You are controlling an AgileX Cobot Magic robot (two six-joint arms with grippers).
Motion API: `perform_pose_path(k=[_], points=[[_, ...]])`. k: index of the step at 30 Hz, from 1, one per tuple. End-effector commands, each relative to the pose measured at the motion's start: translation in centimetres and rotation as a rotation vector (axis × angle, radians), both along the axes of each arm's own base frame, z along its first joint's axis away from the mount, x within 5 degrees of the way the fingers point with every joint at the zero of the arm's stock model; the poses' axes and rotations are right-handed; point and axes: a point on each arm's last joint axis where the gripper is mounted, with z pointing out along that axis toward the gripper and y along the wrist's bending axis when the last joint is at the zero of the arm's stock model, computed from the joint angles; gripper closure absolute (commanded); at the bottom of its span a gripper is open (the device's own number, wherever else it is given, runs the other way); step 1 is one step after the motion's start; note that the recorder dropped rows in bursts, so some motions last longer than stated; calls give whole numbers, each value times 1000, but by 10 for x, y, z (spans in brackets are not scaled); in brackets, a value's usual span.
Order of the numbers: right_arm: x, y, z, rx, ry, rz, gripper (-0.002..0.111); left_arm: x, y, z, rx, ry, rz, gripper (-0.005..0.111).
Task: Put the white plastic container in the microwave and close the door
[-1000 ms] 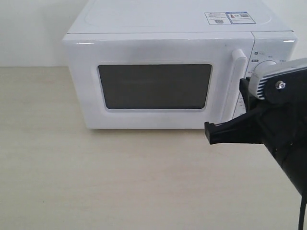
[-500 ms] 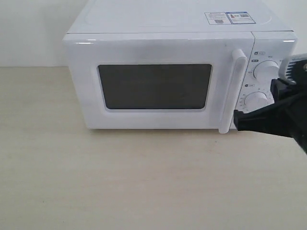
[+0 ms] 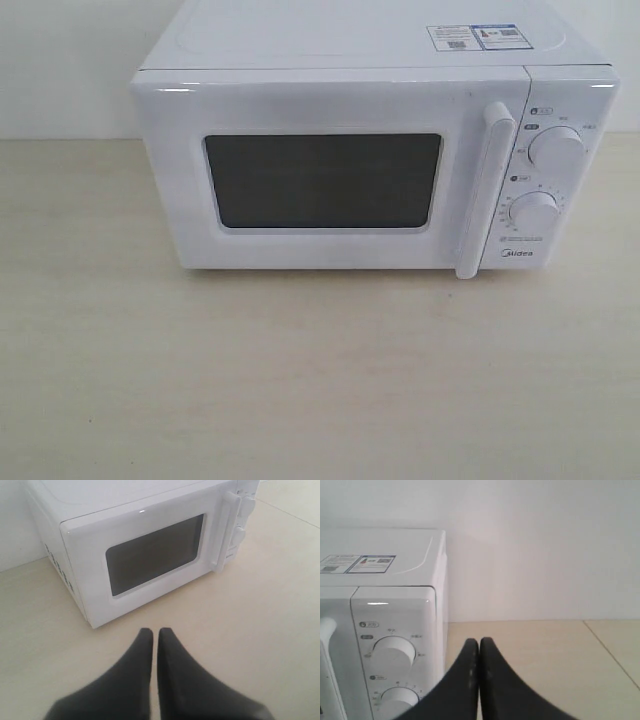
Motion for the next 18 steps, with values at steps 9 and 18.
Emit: perform_pose_path(k=[9,18], points=[[-7,-2,2,-51,2,28,109,-1,1,0,-7,-4,3,102],[-10,-2,4,-40,-16,32,109,-1,1,0,-7,-4,3,102]])
